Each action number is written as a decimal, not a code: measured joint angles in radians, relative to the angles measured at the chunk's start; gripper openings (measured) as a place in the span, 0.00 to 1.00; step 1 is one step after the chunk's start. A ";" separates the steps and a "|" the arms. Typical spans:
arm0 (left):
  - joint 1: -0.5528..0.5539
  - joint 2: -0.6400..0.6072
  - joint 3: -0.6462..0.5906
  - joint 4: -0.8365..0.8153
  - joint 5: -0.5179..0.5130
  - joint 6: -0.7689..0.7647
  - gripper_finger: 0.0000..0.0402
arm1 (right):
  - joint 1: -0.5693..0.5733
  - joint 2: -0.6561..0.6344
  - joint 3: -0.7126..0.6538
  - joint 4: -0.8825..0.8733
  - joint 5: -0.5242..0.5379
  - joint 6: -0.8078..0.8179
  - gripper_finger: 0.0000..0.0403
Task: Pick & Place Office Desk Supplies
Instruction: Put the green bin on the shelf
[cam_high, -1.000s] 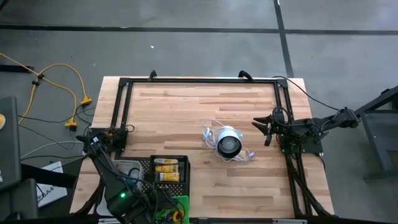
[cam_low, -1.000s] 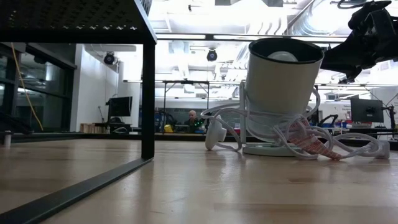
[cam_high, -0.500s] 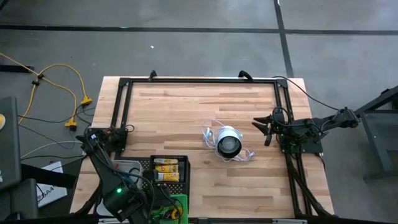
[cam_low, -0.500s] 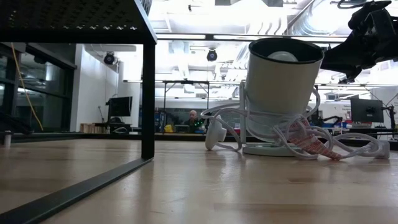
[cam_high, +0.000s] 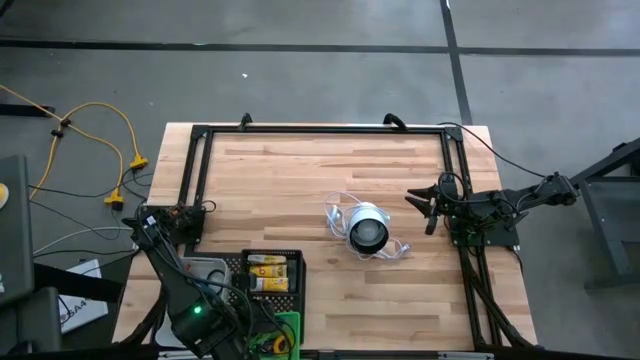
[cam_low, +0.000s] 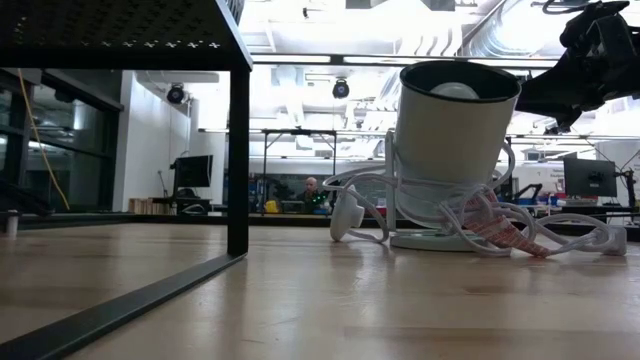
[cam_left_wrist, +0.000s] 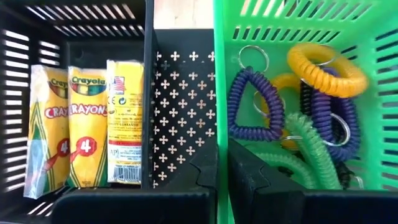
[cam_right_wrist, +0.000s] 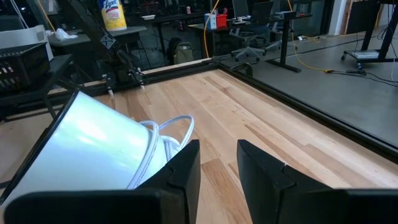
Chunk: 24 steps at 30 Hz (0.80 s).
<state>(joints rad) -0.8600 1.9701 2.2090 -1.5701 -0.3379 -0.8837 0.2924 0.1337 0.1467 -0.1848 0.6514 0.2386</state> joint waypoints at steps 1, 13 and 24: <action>0.000 0.000 -0.002 -0.001 0.000 -0.001 0.01 | 0.000 0.000 0.000 0.000 0.000 0.000 0.23; 0.000 -0.022 -0.022 0.001 -0.006 0.026 0.01 | 0.000 0.000 0.000 0.000 0.000 0.000 0.23; 0.002 -0.046 -0.083 -0.001 -0.035 0.013 0.01 | 0.000 0.000 0.000 0.000 0.000 0.000 0.23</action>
<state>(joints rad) -0.8585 1.9240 2.1261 -1.5713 -0.3727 -0.8707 0.2923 0.1337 0.1467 -0.1846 0.6514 0.2386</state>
